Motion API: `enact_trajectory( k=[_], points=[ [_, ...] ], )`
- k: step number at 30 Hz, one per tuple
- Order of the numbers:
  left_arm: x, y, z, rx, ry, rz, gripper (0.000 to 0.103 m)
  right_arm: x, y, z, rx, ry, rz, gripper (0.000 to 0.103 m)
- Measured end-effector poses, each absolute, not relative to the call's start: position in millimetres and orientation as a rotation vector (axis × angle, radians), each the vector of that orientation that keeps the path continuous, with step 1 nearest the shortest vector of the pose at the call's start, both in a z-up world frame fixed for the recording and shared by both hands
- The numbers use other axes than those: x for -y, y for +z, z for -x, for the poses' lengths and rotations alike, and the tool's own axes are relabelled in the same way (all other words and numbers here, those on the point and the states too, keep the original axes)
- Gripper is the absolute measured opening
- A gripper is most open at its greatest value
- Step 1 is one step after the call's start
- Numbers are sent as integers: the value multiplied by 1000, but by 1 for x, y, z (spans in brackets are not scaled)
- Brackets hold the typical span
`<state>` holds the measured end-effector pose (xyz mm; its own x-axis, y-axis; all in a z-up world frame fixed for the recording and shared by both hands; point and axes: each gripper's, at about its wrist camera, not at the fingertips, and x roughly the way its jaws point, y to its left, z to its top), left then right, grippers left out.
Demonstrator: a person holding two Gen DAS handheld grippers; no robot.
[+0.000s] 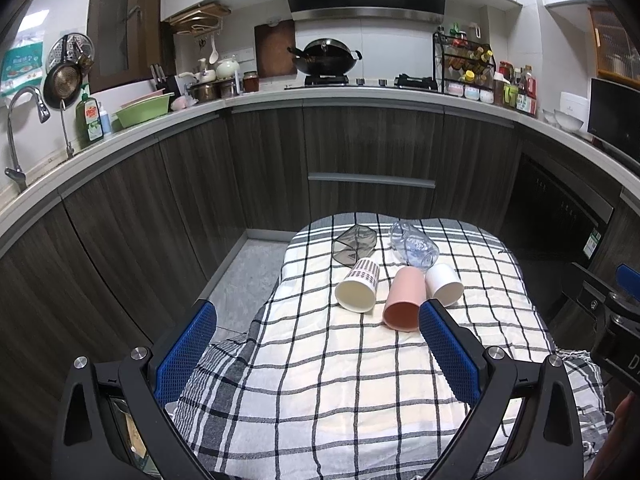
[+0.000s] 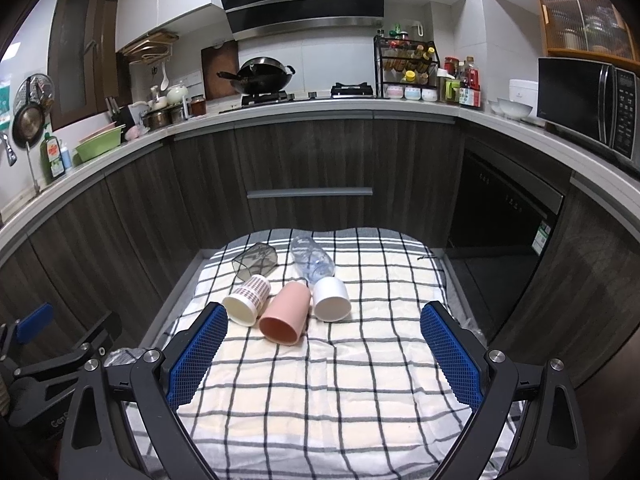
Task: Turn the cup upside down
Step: 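Move the right tool toward the houndstooth paper cup lying on its side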
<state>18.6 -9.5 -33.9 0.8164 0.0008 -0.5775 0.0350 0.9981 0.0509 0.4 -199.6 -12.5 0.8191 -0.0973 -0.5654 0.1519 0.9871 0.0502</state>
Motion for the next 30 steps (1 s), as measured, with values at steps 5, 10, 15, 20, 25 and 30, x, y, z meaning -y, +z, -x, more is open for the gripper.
enact_trajectory(
  k=[5, 10, 15, 20, 25, 30],
  points=[
    [13, -38, -34, -649, -22, -69, 103, 202, -16, -17, -628, -127, -98, 97],
    [13, -41, -50, -667, -17, -69, 103, 206, -15, -32, -643, -127, -103, 97],
    [13, -43, -67, -683, -10, -65, 103, 207, -15, -50, -664, -119, -104, 97],
    [15, -52, -93, -723, -15, -68, 103, 208, -20, -73, -697, -117, -104, 97],
    [23, -63, -125, -771, -32, -89, 103, 217, -29, -102, -738, -127, -118, 97],
    [35, -77, -163, -823, -52, -112, 103, 225, -40, -132, -770, -145, -128, 97]
  ],
)
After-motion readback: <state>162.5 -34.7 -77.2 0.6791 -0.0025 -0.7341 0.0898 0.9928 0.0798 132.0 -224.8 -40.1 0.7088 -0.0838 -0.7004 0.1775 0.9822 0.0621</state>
